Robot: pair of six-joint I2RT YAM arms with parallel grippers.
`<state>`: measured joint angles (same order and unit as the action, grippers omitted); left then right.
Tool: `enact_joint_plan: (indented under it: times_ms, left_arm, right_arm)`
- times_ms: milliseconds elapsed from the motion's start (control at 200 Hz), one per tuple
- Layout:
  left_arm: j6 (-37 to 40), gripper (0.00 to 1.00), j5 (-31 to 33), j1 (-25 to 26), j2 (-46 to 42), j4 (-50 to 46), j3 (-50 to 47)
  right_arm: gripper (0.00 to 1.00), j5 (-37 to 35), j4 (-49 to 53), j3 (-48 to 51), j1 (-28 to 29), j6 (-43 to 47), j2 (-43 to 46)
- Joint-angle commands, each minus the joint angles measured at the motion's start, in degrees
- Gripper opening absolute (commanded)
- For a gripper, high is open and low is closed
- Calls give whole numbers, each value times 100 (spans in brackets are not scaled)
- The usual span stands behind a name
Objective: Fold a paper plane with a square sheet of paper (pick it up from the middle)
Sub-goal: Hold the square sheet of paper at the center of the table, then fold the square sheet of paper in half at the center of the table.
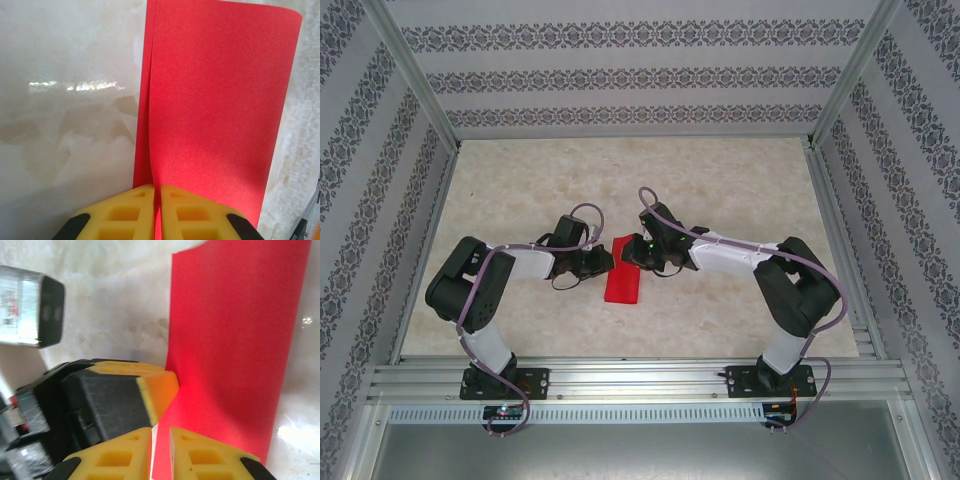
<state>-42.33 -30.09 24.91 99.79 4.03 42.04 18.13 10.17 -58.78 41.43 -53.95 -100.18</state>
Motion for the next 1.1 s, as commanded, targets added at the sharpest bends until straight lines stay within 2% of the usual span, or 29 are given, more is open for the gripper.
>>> enact_joint_plan:
  times_ms: [0,490,919,1094]
  left_arm:
    - [219,12,265,113,36,-290,-12]
    - [332,11,413,157,41,-528,68]
    - [376,17,477,199,-64,-710,195]
    - [453,11,560,208,-108,-882,263]
  right_arm:
    - [18,111,-387,73,-24,-130,-155]
    - [20,207,-681,364,-165,-143,-434]
    - [22,156,-569,312,-194,-53,-517]
    - [22,149,-582,321,-193,-63,-585]
